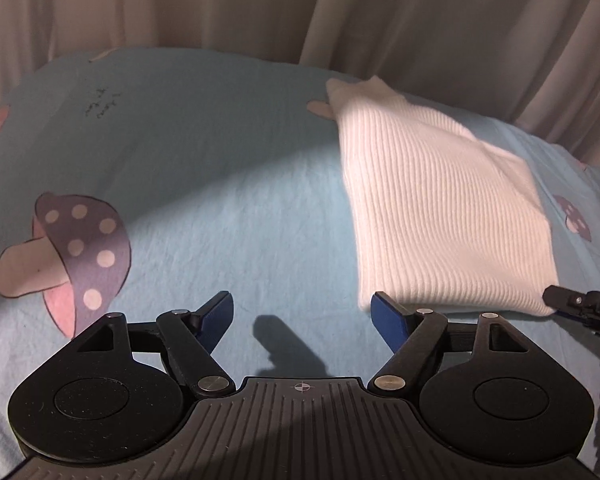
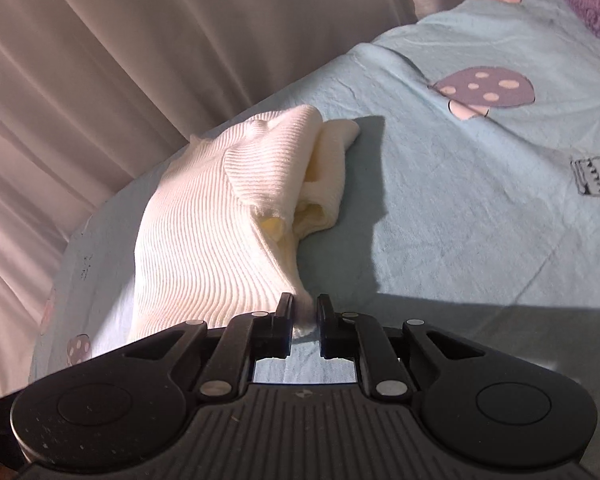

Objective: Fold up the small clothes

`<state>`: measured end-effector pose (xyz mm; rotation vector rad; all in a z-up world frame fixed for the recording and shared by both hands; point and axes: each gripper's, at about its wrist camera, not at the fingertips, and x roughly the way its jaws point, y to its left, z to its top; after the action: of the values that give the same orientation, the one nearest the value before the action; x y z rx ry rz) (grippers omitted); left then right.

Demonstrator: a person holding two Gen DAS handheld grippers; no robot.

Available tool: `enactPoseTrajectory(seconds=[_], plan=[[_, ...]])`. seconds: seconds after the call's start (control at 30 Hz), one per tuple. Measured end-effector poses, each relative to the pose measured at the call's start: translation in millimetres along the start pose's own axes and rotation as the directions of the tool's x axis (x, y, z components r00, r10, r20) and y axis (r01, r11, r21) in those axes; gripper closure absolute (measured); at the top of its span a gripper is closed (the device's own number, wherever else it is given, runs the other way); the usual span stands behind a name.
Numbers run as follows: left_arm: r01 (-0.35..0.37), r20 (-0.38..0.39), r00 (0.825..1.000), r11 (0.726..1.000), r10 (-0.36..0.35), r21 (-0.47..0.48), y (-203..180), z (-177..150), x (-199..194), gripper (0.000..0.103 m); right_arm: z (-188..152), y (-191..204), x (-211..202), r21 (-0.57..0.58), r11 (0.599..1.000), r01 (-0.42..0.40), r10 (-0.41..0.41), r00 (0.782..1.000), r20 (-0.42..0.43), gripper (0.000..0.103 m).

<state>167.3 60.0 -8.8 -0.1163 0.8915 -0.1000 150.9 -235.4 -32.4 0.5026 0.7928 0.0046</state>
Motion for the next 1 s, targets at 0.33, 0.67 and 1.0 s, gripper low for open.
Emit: enactPoseTrajectory(seconds=[0.33,0.67,1.0], plan=[[0.027,-0.02,0.999,0.997,-0.025,0.071,-38.2,11.8,37.2,0.022,-11.8,54.5,30.4,-0.315,0.948,-0.043,0.024,0.998,-0.061,0.089],[-0.002,-0.047,0.999,0.998,0.005,0.065,-36.3,3.4,44.2,0.017,-23.2,57.3,31.7,-0.487,0.871,0.064,-0.075,0.997,-0.003,0.091],[-0.035,-0.093,0.994,0.991,0.047,0.13,-45.0,-0.3,35.2,0.017,-30.6,54.3,20.0,-0.477,0.862,0.171,-0.252,0.961,-0.111,0.077]])
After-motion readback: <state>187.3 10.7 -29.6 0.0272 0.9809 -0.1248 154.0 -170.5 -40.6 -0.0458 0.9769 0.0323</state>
